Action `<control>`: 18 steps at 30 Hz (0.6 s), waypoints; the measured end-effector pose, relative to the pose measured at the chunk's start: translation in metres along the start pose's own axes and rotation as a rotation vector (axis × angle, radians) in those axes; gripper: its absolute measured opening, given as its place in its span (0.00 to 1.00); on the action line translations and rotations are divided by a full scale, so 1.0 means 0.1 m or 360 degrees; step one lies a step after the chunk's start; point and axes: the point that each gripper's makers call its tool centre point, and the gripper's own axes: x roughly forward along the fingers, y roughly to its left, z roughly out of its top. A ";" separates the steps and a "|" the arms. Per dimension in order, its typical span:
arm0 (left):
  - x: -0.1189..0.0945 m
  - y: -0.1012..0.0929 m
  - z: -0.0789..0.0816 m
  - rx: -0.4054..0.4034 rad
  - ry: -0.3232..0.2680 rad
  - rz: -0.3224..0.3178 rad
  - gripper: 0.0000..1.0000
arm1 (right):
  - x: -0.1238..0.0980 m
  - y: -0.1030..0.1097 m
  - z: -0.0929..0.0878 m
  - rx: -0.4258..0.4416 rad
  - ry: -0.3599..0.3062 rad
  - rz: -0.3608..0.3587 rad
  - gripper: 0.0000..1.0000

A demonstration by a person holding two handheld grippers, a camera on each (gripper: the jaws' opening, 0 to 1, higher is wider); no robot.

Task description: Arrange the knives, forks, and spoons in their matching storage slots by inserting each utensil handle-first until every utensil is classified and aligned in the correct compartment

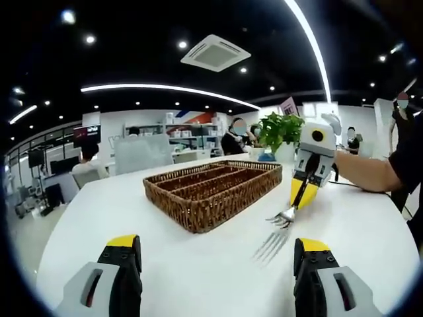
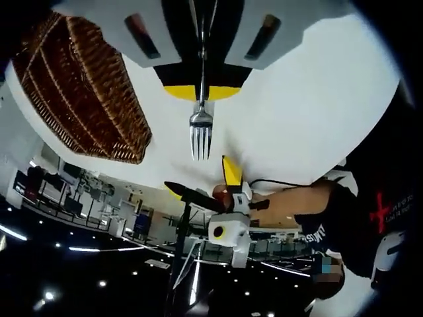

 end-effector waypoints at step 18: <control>0.01 -0.05 0.00 0.0025 0.0004 -0.0030 1.00 | -0.37 0.09 0.64 -0.0215 -0.0036 -0.0114 0.01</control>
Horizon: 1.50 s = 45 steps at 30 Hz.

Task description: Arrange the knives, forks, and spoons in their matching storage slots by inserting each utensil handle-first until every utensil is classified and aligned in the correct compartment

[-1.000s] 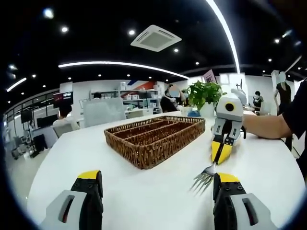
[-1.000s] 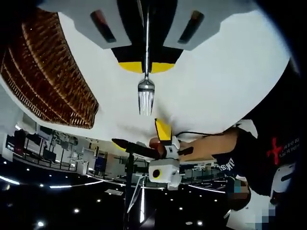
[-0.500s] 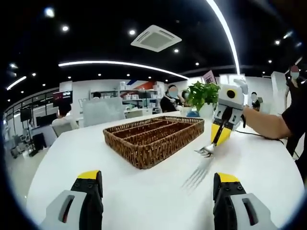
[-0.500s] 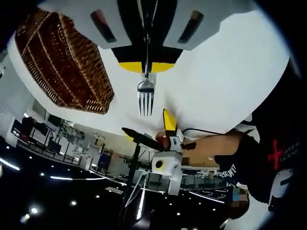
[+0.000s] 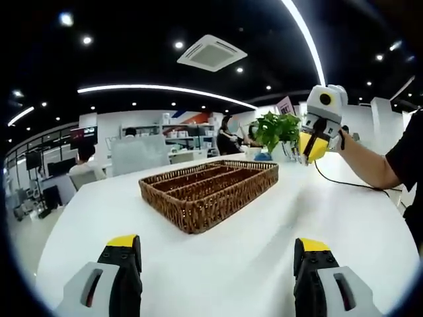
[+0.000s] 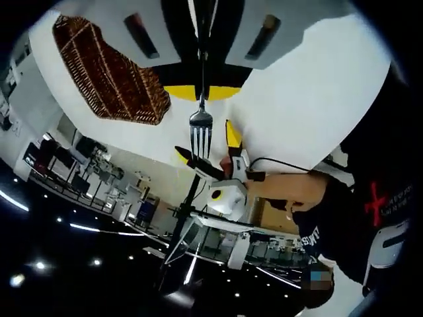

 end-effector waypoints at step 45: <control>0.08 0.02 0.05 -0.0003 -0.0020 0.0055 1.00 | -0.06 -0.31 0.06 -0.0196 0.0061 -0.0008 0.00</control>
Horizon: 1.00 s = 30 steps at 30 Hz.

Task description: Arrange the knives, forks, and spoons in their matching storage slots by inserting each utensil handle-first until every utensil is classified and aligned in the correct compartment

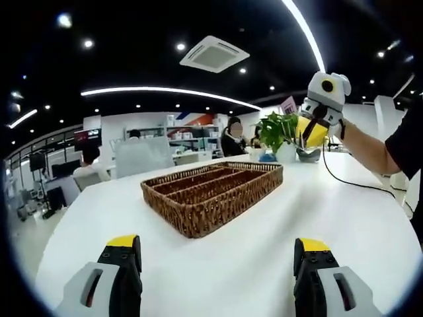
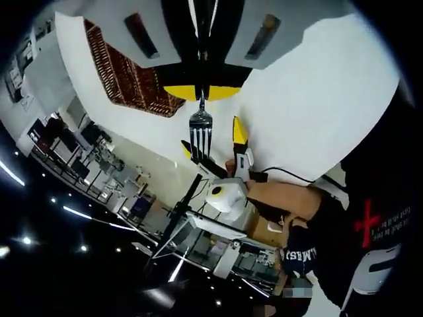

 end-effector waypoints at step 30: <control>0.01 0.04 -0.01 -0.0010 -0.0028 0.0015 1.00 | 0.18 -0.79 -0.38 -0.0042 -0.0053 -0.0004 0.00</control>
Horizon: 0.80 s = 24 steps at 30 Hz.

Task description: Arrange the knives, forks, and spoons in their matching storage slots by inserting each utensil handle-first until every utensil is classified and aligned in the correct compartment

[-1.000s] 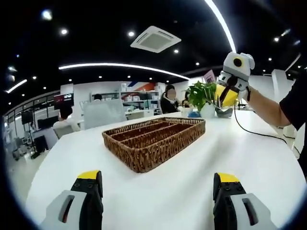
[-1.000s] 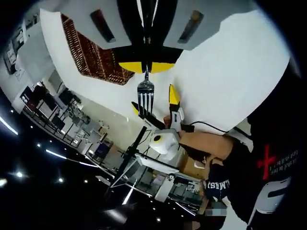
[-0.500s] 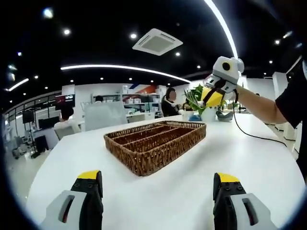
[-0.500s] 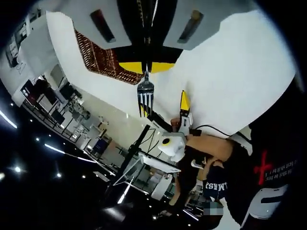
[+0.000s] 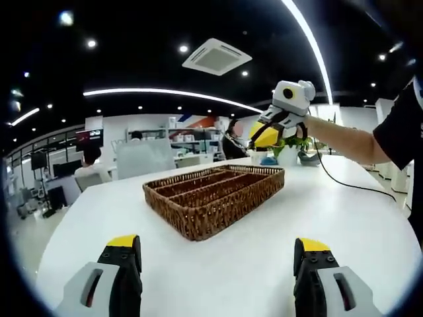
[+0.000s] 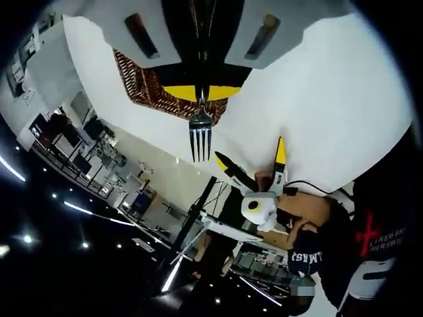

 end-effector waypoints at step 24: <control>-0.01 0.06 0.02 -0.0029 -0.0016 -0.0001 1.00 | 0.25 -0.70 -0.34 0.0016 0.0040 -0.0011 0.00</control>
